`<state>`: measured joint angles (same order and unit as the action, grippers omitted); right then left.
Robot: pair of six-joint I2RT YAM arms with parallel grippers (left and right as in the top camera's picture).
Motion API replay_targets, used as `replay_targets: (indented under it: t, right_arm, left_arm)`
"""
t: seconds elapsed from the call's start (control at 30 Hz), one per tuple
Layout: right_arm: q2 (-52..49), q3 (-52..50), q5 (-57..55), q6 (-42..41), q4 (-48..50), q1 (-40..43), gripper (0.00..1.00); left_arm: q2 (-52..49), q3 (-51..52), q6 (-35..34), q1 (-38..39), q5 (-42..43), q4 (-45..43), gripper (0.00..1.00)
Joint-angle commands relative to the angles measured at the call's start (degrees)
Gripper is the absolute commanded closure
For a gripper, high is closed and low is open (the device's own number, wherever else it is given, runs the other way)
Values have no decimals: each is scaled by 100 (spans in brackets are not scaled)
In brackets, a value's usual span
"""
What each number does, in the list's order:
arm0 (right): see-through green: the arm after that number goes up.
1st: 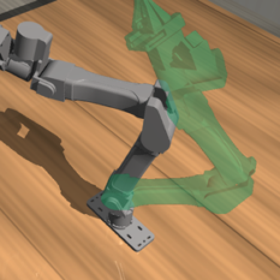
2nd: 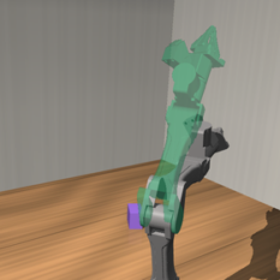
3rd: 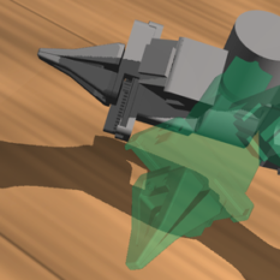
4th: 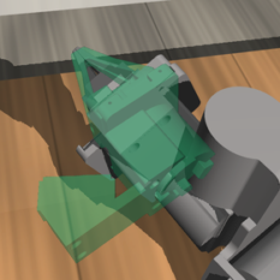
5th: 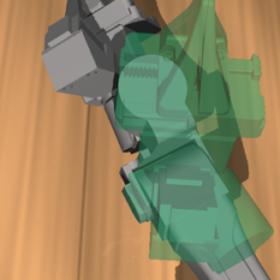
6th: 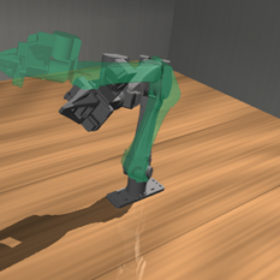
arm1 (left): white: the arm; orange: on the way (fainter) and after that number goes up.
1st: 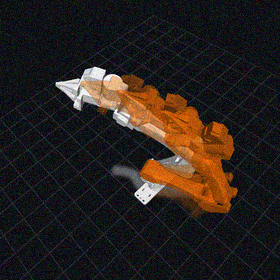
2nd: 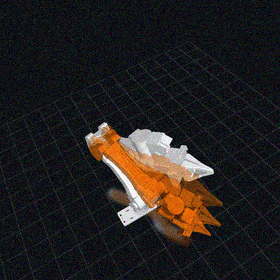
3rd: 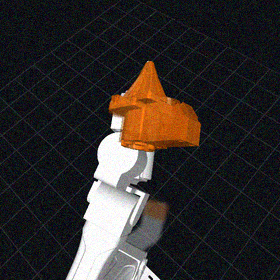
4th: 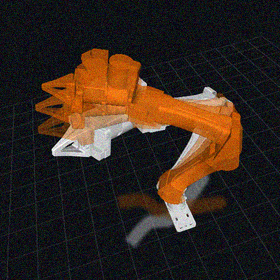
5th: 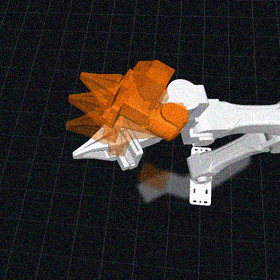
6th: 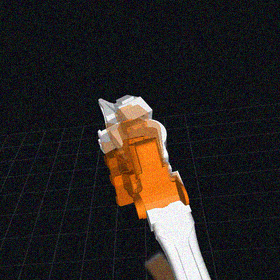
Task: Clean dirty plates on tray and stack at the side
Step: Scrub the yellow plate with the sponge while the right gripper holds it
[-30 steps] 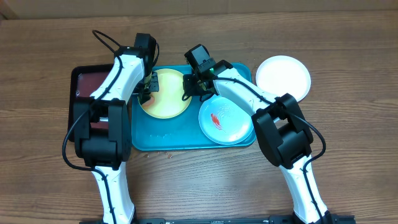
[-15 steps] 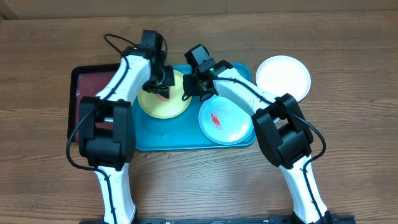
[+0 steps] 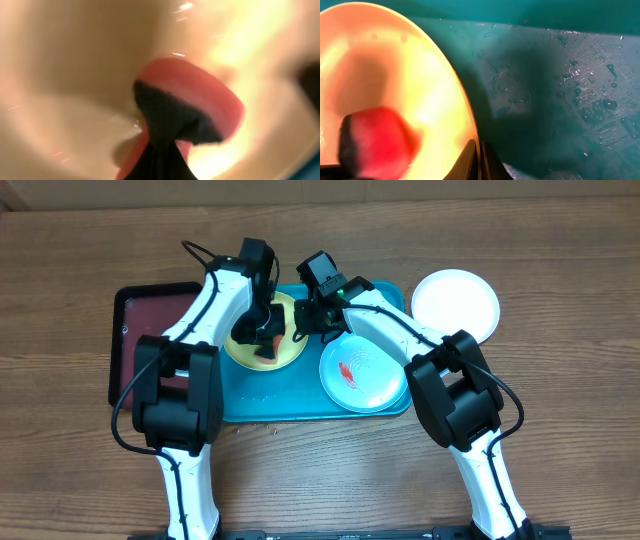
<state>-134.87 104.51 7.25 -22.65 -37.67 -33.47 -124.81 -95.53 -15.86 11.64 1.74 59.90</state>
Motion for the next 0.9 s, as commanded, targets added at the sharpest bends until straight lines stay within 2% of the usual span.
replay_targets:
  t: [0.0, 0.1, 0.2, 0.3, 0.47, 0.6, 0.7, 0.87]
  right_arm:
    - [-210, -192, -354, 55, -149, 87, 96]
    - [-210, -192, -354, 52, -146, 87, 96]
    - [-210, -192, -356, 52, -142, 87, 96]
    - [-210, -192, -354, 52, -146, 87, 96]
    - [-210, -192, -354, 55, -151, 87, 96]
    - [-210, -192, -356, 55, -144, 87, 96]
    - [-210, -192, -356, 55, -146, 87, 96]
    - [-210, -192, -356, 55, -146, 87, 96]
  left_arm:
    - [-153, 61, 70, -44, -1593, 96, 96]
    - [-153, 61, -162, -72, -2409, -205, 96]
    - [-153, 59, -243, -83, -2409, -835, 96]
    - [-153, 59, -245, -83, -1753, -1419, 96]
    - [-153, 59, -260, -61, 229, -1932, 96]
    - [-153, 61, -251, -7, 1370, -1847, 96]
    - [-153, 61, -212, 42, 1460, -1475, 96]
    - [-153, 61, 315, 44, 1416, -682, 96]
